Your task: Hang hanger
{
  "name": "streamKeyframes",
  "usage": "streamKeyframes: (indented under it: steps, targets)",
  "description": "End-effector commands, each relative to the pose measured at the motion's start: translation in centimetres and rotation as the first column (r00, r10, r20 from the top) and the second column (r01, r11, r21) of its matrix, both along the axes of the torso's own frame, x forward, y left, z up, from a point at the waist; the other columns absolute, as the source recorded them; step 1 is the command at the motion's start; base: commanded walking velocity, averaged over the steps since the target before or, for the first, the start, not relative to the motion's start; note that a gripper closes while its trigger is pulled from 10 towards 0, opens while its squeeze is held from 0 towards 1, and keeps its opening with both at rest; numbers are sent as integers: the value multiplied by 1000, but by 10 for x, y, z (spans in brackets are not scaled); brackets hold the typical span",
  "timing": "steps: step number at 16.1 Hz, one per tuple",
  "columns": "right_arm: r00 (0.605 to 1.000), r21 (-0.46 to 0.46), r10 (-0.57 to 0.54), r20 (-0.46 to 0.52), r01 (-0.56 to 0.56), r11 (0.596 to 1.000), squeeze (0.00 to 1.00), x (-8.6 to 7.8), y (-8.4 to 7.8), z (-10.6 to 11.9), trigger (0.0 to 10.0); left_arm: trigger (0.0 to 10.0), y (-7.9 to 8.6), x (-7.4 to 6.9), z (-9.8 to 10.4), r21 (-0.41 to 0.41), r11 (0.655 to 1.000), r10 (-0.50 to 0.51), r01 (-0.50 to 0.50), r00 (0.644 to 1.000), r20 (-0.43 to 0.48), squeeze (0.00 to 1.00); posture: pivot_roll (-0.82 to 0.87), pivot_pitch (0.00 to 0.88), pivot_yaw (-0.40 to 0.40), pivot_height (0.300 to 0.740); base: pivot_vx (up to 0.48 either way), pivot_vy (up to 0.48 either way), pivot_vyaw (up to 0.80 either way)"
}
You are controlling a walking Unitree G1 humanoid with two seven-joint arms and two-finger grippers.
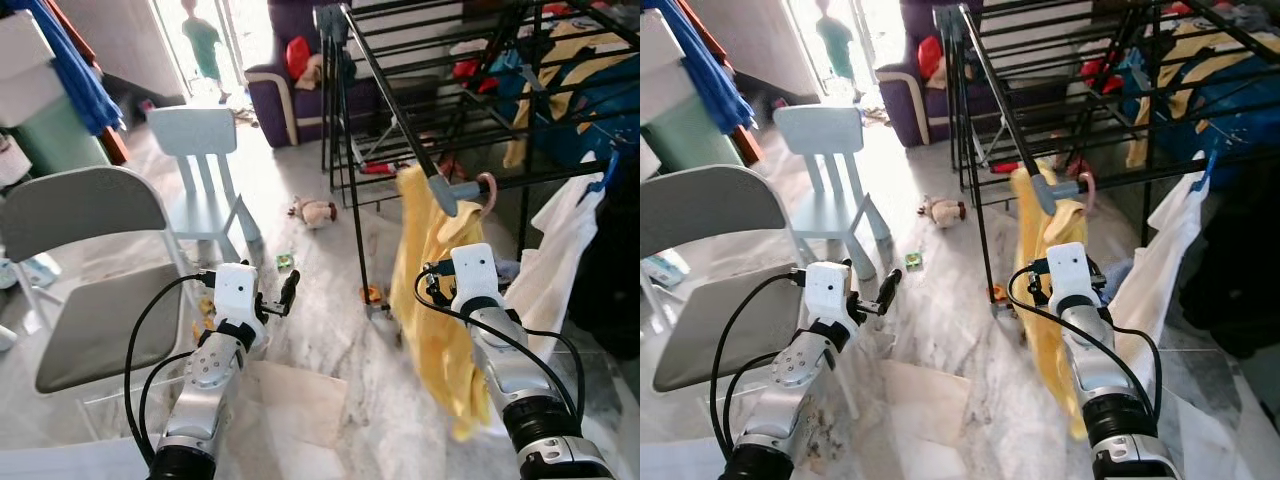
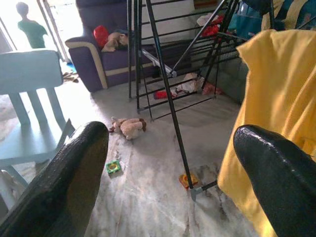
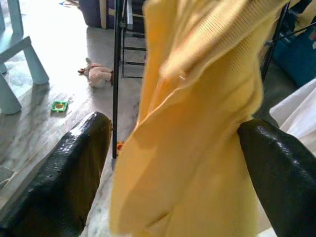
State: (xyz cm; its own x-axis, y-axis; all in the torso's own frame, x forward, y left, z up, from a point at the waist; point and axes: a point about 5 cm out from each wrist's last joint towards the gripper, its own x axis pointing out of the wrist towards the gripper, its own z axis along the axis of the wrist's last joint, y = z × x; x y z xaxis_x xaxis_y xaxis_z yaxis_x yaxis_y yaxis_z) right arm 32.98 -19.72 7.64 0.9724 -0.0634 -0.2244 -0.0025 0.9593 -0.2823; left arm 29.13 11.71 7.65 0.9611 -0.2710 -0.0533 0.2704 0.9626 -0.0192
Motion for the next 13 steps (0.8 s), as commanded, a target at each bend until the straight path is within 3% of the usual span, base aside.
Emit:
streamKeyframes:
  steps: [1,4,6,13]
  targets:
    - [1000,-2,-2,8,2,1000,0,3,0,2,10000,10000,3,1,0,31,1000,4,-4,1000,-3,0,-147,0,146,740,0,0,0]
    - [1000,-3,-28,-2,28,1000,0,5,-8,3,10000,10000,5,3,1,64,997,47,-47,999,3,0,-146,0,151,740,0,0,0]
    - [998,7,-59,-7,59,998,0,9,-14,4,10000,10000,3,1,-3,67,997,24,-23,1000,-8,0,-141,0,152,740,0,0,0]
    - [980,35,-32,195,26,999,0,5,-13,28,10000,10000,4,2,-2,89,996,17,-16,1000,-7,0,-147,0,161,740,0,0,0]
